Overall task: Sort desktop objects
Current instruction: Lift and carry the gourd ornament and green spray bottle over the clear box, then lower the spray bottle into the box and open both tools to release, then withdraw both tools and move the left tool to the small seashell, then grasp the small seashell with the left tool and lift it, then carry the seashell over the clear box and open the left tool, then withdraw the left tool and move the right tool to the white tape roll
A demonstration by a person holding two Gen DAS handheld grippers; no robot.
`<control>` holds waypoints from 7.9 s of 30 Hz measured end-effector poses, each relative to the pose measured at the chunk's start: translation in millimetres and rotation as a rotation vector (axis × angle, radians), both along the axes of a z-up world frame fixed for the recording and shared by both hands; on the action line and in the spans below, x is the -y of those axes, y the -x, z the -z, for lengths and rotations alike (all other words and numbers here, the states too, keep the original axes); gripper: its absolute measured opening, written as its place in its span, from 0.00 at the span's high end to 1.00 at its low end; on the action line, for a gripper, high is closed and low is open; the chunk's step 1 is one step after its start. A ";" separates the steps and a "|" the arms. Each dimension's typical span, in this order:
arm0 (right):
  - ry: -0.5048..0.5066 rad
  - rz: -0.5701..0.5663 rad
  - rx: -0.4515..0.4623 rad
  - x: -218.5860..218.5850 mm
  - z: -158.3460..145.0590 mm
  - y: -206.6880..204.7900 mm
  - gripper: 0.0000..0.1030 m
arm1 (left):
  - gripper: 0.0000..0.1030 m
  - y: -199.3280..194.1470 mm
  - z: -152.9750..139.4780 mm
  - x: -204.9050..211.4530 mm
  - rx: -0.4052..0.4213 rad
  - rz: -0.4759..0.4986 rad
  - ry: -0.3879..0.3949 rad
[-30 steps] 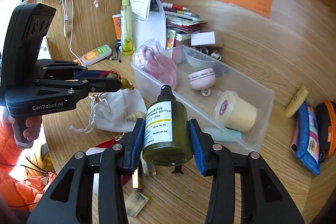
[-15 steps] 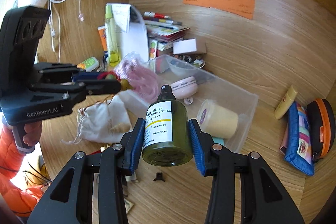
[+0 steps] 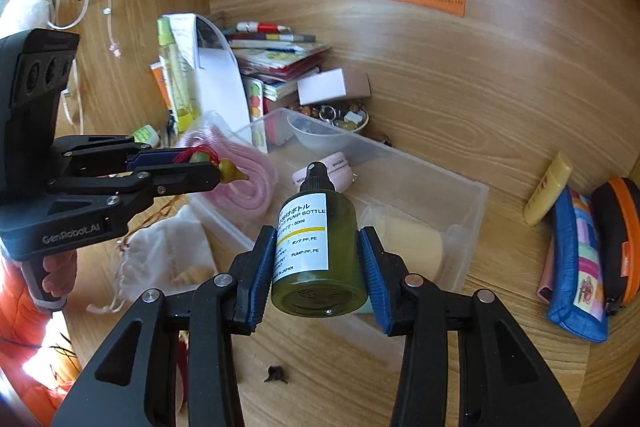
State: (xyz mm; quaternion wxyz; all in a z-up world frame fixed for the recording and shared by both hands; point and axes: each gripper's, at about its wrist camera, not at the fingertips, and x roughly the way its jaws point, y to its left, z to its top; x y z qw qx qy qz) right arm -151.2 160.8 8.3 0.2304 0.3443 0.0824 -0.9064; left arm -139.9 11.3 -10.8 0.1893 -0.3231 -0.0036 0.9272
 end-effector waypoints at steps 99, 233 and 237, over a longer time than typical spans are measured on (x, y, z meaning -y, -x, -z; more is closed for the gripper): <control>0.092 0.070 0.059 -40.3 49.6 -75.6 0.43 | 0.75 -76.8 40.4 -13.9 -0.044 0.056 0.143; -0.067 0.117 -0.180 -44.8 2.5 -18.3 0.48 | 0.34 -6.8 27.9 -38.1 -0.138 0.012 0.192; -0.062 0.136 -0.185 -47.5 -0.5 -17.4 0.31 | 0.26 -8.6 23.1 -32.0 -0.163 -0.017 0.184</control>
